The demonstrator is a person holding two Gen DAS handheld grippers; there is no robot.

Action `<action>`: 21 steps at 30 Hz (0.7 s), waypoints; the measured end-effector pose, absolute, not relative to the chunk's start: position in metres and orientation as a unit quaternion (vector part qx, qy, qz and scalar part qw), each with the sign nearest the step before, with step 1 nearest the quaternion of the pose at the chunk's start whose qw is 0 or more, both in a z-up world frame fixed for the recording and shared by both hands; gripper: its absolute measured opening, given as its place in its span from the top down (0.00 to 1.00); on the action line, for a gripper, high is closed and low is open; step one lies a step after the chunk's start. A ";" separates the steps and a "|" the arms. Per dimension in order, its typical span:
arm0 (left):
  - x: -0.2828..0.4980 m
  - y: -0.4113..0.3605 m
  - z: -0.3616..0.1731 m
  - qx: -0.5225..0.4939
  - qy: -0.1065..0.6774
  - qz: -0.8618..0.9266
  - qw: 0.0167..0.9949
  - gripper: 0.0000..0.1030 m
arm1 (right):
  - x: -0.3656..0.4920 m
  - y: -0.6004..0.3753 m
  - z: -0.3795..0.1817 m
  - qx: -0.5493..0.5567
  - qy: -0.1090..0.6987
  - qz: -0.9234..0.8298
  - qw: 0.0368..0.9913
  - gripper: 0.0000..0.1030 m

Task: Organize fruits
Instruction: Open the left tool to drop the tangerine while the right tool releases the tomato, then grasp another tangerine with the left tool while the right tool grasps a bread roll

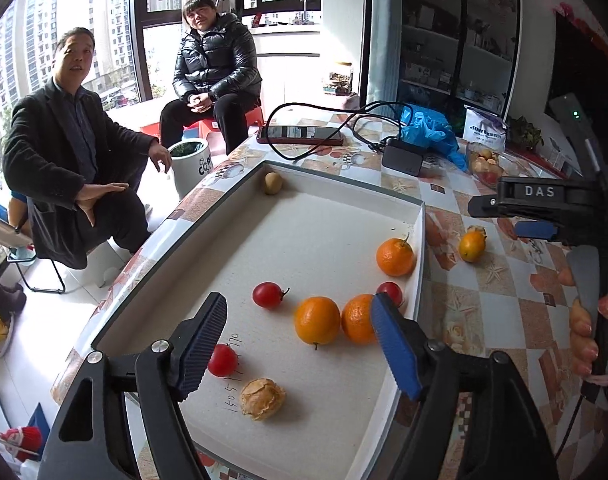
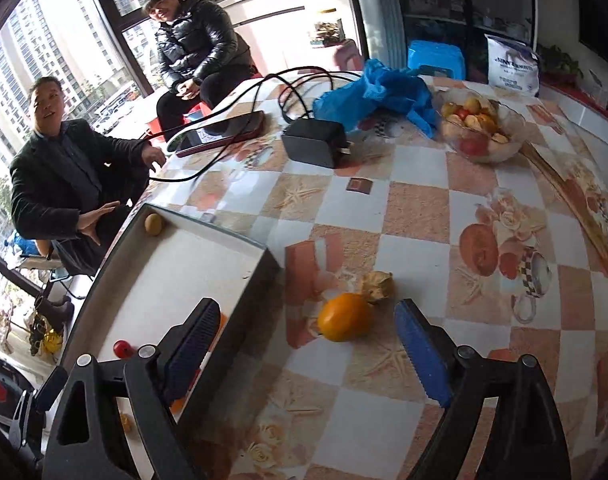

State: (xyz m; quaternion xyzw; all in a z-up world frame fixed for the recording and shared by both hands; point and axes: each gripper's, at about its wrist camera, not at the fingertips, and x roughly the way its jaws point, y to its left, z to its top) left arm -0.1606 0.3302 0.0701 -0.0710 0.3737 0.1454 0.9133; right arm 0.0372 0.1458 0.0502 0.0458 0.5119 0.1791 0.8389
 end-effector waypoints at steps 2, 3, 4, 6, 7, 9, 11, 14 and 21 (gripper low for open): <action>-0.161 0.317 0.071 -0.067 0.371 0.128 0.917 0.24 | 0.053 0.125 0.036 0.072 0.527 0.150 0.833 0.13; -0.162 0.310 0.071 -0.064 0.370 0.121 0.919 0.24 | 0.059 0.119 0.030 0.077 0.532 0.141 0.831 0.13; -0.162 0.304 0.071 -0.061 0.371 0.114 0.920 0.24 | 0.063 0.116 0.025 0.082 0.537 0.136 0.829 0.13; -0.163 0.293 0.069 -0.051 0.374 0.105 0.920 0.23 | 0.070 0.116 0.018 0.083 0.537 0.135 0.828 0.13; -0.164 0.289 0.067 -0.046 0.375 0.102 0.920 0.23 | 0.070 0.119 0.017 0.081 0.536 0.138 0.829 0.13; -0.163 0.281 0.065 -0.037 0.380 0.096 0.919 0.23 | 0.074 0.129 0.014 0.075 0.536 0.150 0.827 0.20; -0.163 0.276 0.064 -0.030 0.382 0.093 0.919 0.23 | 0.076 0.141 0.013 0.057 0.532 0.154 0.831 0.32; -0.161 0.269 0.064 -0.023 0.382 0.088 0.920 0.23 | 0.074 0.156 0.012 0.027 0.528 0.169 0.832 0.68; -0.156 0.254 0.059 -0.019 0.391 0.070 0.917 0.23 | 0.034 0.146 0.008 -0.029 0.512 0.197 0.835 0.73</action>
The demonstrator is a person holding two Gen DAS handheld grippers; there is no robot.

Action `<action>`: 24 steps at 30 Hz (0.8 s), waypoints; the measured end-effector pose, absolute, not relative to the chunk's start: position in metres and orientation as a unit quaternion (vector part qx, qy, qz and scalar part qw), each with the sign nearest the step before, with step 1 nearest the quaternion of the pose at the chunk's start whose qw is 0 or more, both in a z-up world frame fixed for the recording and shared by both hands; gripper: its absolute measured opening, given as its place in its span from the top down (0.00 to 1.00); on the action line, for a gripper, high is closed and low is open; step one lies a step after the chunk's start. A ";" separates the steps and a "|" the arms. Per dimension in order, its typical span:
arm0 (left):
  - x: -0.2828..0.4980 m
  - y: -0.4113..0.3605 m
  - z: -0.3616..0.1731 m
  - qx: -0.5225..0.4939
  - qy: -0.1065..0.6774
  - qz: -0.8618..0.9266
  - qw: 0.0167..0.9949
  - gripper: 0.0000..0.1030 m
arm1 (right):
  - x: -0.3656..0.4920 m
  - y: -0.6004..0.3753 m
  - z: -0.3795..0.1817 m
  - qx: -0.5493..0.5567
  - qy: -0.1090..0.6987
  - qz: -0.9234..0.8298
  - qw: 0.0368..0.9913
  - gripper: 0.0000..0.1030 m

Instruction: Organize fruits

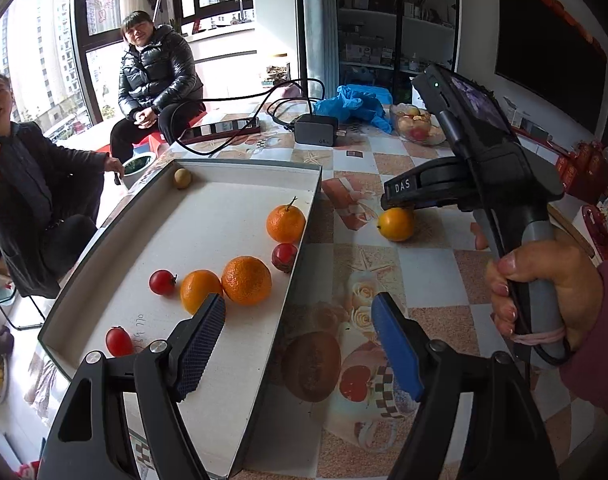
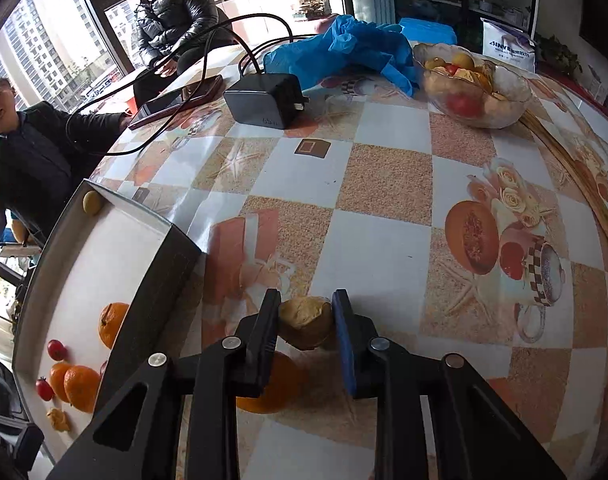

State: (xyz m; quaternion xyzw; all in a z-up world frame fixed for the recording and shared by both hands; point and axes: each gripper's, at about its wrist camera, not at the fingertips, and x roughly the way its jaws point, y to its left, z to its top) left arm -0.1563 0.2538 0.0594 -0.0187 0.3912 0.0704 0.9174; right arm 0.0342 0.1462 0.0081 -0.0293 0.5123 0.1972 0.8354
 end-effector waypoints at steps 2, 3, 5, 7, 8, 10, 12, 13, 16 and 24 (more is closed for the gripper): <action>-0.155 0.247 0.057 -0.019 0.397 0.060 0.916 0.23 | 0.016 0.134 0.008 -0.043 0.506 0.201 0.838 0.73; -0.154 0.243 0.056 -0.020 0.399 0.054 0.915 0.23 | 0.006 0.128 0.007 -0.050 0.503 0.202 0.839 0.73; -0.151 0.235 0.053 -0.020 0.405 0.041 0.913 0.23 | -0.013 0.113 0.007 -0.061 0.497 0.204 0.841 0.73; -0.147 0.227 0.051 -0.022 0.411 0.027 0.911 0.23 | -0.027 0.094 0.008 -0.056 0.494 0.202 0.844 0.73; -0.144 0.223 0.051 -0.026 0.414 0.023 0.910 0.23 | -0.033 0.083 0.009 -0.047 0.492 0.196 0.847 0.73; -0.134 0.218 0.048 -0.042 0.418 0.016 0.907 0.23 | -0.042 0.062 0.010 -0.038 0.485 0.182 0.854 0.73; -0.121 0.215 0.042 -0.061 0.425 0.013 0.903 0.22 | -0.052 0.040 0.011 -0.033 0.476 0.163 0.863 0.73; -0.115 0.213 0.037 -0.066 0.433 0.017 0.899 0.22 | -0.057 0.030 0.011 -0.029 0.473 0.155 0.867 0.73; -0.097 0.210 0.016 -0.065 0.457 0.043 0.886 0.22 | -0.072 0.005 0.011 -0.021 0.460 0.139 0.877 0.72; -0.110 0.194 0.009 -0.029 0.444 0.055 0.894 0.36 | -0.092 -0.012 0.007 -0.031 0.445 0.126 0.886 0.72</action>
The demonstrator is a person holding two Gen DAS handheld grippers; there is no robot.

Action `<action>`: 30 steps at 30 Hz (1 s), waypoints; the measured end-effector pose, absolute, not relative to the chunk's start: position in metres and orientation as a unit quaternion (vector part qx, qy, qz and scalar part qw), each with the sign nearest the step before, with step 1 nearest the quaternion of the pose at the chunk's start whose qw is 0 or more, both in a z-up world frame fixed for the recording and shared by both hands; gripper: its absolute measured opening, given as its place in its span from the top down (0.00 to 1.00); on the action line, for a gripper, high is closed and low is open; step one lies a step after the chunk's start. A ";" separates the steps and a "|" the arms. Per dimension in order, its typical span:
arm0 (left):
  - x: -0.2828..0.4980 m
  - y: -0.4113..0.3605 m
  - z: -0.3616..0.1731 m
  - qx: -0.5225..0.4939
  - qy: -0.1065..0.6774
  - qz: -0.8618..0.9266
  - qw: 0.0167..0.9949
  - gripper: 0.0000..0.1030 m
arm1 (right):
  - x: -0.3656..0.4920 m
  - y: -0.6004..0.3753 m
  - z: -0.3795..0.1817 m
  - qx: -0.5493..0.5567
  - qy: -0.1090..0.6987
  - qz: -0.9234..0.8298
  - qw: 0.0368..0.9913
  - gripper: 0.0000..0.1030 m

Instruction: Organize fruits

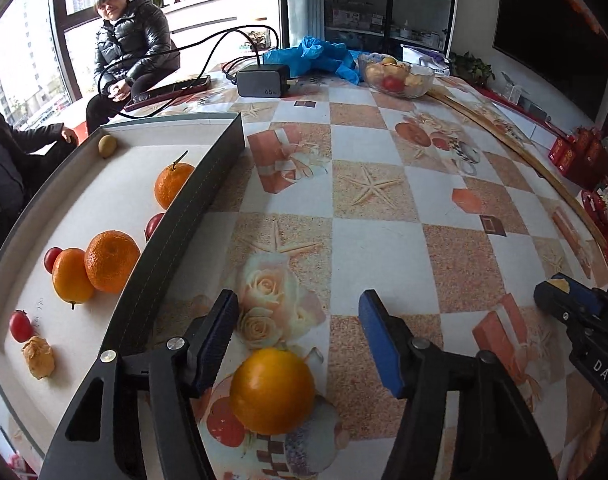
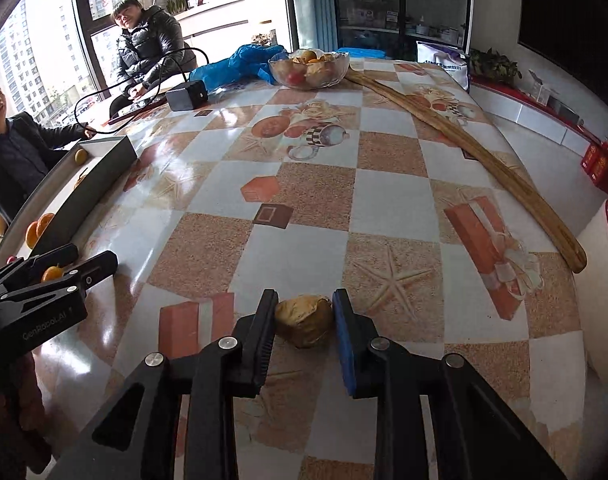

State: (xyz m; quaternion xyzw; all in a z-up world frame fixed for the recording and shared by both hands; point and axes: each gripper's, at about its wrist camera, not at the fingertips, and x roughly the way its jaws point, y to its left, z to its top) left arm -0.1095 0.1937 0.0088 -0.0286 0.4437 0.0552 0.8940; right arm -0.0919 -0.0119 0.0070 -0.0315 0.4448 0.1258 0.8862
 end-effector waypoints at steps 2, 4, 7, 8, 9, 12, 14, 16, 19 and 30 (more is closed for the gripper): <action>-0.113 0.195 0.010 -0.032 0.441 0.051 0.896 0.36 | -0.095 -0.010 0.006 -0.044 0.441 0.126 0.887 0.72; -0.120 0.199 0.013 -0.045 0.432 0.043 0.900 0.35 | -0.099 -0.008 0.005 -0.054 0.438 0.129 0.888 0.64; -0.130 0.206 0.020 -0.054 0.412 0.041 0.909 0.23 | -0.104 -0.015 0.004 -0.038 0.433 0.134 0.891 0.13; -0.132 0.207 0.022 -0.056 0.409 0.040 0.910 0.22 | -0.105 -0.019 0.007 -0.028 0.425 0.135 0.895 0.13; -0.132 0.208 0.022 -0.055 0.411 0.038 0.909 0.22 | -0.105 -0.023 0.007 -0.019 0.424 0.135 0.895 0.13; -0.126 0.205 0.019 -0.049 0.424 0.047 0.903 0.23 | -0.101 -0.032 0.003 0.011 0.436 0.133 0.890 0.13; -0.123 0.200 0.015 -0.046 0.431 0.048 0.900 0.23 | -0.101 -0.036 0.004 0.024 0.437 0.132 0.889 0.13; -0.119 0.194 0.008 -0.035 0.443 0.059 0.894 0.26 | -0.102 -0.036 0.004 0.022 0.437 0.132 0.889 0.13; -0.121 0.191 0.007 -0.033 0.432 0.064 0.899 0.33 | -0.104 -0.030 0.004 0.004 0.437 0.134 0.890 0.13; -0.114 0.186 0.007 -0.034 0.438 0.068 0.896 0.37 | -0.096 -0.007 0.002 -0.047 0.441 0.115 0.889 0.31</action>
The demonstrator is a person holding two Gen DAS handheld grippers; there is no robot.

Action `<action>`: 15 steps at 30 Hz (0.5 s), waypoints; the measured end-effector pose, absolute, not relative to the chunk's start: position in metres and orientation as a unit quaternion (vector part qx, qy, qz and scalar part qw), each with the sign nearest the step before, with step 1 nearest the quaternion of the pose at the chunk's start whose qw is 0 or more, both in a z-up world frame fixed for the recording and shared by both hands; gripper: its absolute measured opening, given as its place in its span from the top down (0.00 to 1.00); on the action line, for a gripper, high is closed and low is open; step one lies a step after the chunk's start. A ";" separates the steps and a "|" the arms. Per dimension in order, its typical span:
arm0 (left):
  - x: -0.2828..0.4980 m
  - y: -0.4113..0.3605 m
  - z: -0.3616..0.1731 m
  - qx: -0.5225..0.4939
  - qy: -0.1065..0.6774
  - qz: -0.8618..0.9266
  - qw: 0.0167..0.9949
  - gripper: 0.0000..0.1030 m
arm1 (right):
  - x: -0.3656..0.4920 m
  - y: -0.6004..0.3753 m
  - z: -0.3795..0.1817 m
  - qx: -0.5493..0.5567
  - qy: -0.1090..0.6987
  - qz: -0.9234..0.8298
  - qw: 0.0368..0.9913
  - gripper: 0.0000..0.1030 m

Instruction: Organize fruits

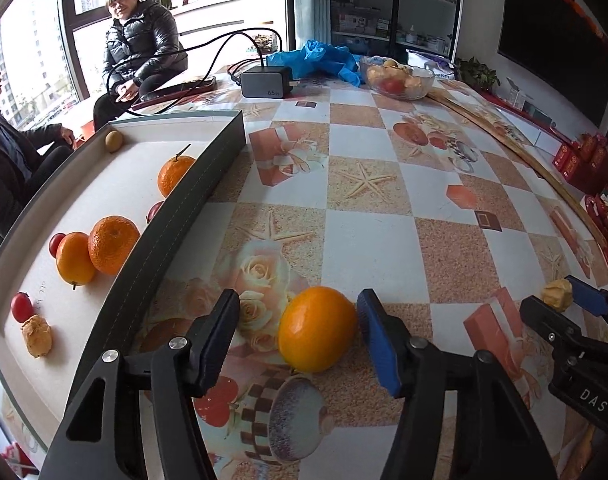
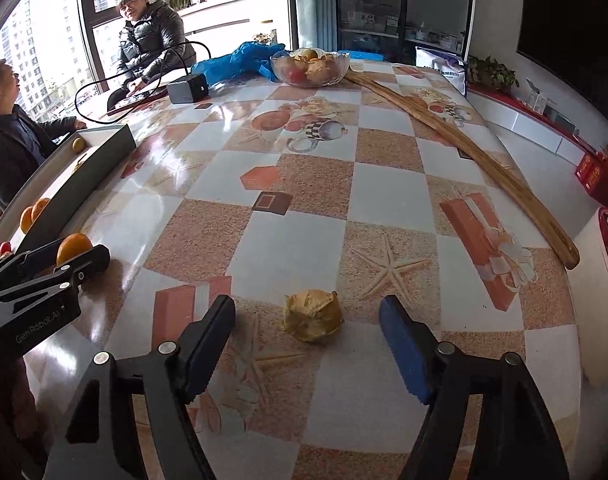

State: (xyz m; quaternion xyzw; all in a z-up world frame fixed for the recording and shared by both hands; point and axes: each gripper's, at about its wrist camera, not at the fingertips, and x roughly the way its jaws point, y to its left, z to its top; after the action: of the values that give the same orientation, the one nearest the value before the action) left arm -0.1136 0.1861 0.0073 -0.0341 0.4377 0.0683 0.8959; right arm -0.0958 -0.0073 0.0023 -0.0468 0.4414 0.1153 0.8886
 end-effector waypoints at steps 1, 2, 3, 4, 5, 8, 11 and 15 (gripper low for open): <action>-0.112 0.186 0.008 -0.035 0.439 0.067 0.895 0.37 | -0.096 -0.005 0.003 -0.050 0.440 0.115 0.889 0.36; -0.110 0.185 0.008 -0.036 0.441 0.067 0.894 0.37 | -0.096 -0.002 0.003 -0.054 0.438 0.115 0.890 0.46; -0.109 0.185 0.008 -0.036 0.441 0.069 0.894 0.38 | -0.096 0.000 0.004 -0.058 0.435 0.116 0.891 0.54; -0.110 0.184 0.008 -0.036 0.441 0.070 0.894 0.40 | -0.098 0.002 0.005 -0.058 0.433 0.120 0.891 0.71; -0.111 0.183 0.008 -0.036 0.438 0.068 0.896 0.54 | -0.100 0.003 0.005 -0.055 0.433 0.124 0.891 0.73; -0.118 0.177 0.009 -0.029 0.431 0.063 0.900 0.63 | -0.104 0.003 0.004 -0.045 0.432 0.139 0.890 0.73; -0.128 0.174 0.008 -0.028 0.420 0.057 0.905 0.63 | -0.111 0.005 0.004 -0.051 0.424 0.146 0.893 0.73; -0.128 0.176 0.008 -0.038 0.419 0.052 0.906 0.63 | -0.110 0.004 0.004 -0.046 0.425 0.148 0.892 0.73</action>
State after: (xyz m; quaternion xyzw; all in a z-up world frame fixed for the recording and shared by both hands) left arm -0.1285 0.1764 0.0084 -0.0377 0.4192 0.0520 0.9056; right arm -0.1100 0.0045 0.0038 -0.0464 0.4246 0.1480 0.8920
